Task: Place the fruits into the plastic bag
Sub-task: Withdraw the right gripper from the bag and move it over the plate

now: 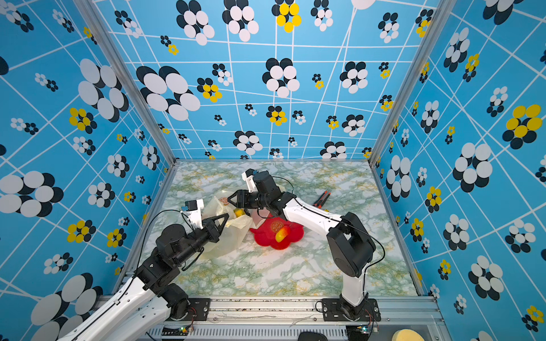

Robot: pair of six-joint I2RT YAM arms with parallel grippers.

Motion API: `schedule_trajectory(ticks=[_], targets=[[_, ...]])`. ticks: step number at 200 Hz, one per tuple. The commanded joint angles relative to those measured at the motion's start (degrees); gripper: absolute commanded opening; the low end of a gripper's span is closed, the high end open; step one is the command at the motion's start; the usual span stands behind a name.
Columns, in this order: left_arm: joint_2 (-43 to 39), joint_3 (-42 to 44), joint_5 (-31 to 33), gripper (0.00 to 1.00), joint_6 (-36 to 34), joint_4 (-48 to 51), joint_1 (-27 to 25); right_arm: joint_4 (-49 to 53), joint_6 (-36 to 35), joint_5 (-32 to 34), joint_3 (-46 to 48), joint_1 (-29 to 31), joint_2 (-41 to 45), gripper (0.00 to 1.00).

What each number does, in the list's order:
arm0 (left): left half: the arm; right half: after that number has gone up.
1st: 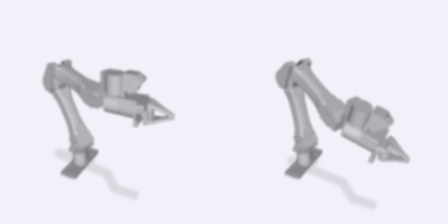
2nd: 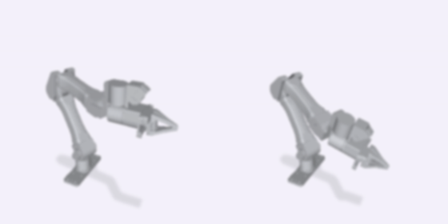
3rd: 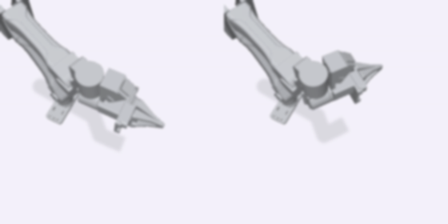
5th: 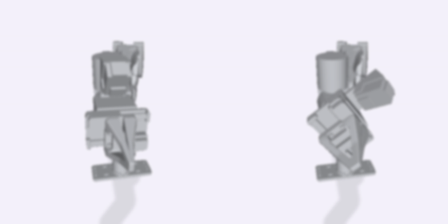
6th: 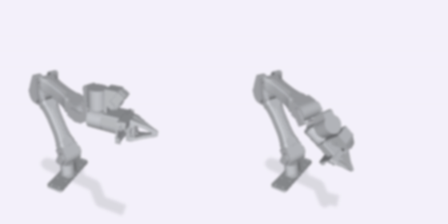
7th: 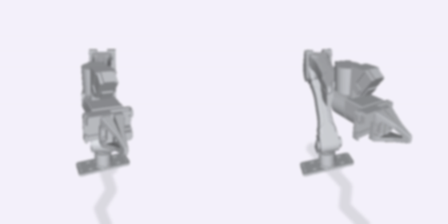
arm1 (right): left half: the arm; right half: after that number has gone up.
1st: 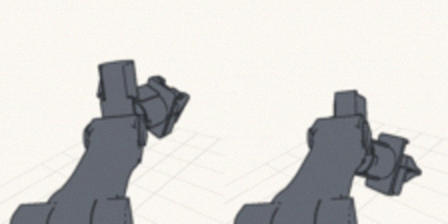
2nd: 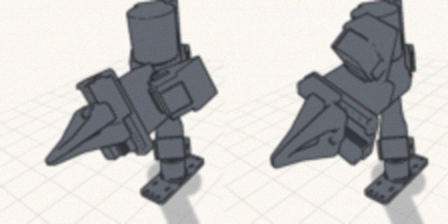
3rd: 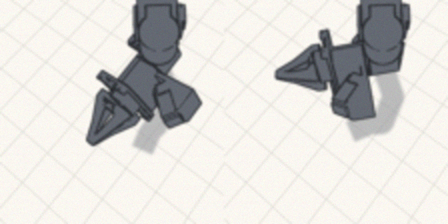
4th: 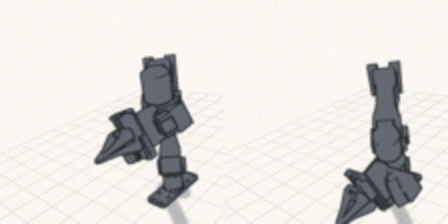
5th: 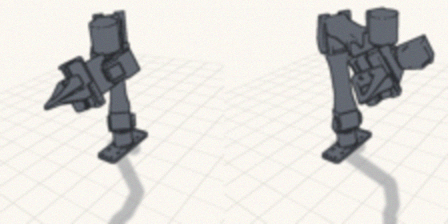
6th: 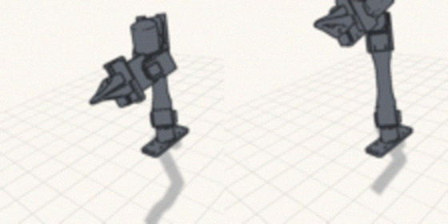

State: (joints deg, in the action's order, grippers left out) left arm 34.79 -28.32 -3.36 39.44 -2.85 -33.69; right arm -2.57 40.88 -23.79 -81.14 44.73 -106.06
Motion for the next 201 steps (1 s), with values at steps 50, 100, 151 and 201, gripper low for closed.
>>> schedule_trajectory(ticks=[50,100,151,201], targets=[[1.42,0.59,0.48,0.0,-0.51,-0.49,-0.32,2.88,-2.97,0.52,0.02,0.45,0.62,1.0],[1.03,1.4,1.07,0.0,-0.1,-0.66,-0.29,7.07,-7.36,5.43,0.7,0.49,4.29,1.0],[0.9,2.0,1.01,0.0,0.13,-1.31,-0.32,11.15,-15.11,19.88,4.6,0.49,13.53,1.0],[0.96,2.29,0.93,0.0,-0.15,-2.0,-0.3,6.89,-11.68,34.26,14.8,-1.03,24.64,0.99]])
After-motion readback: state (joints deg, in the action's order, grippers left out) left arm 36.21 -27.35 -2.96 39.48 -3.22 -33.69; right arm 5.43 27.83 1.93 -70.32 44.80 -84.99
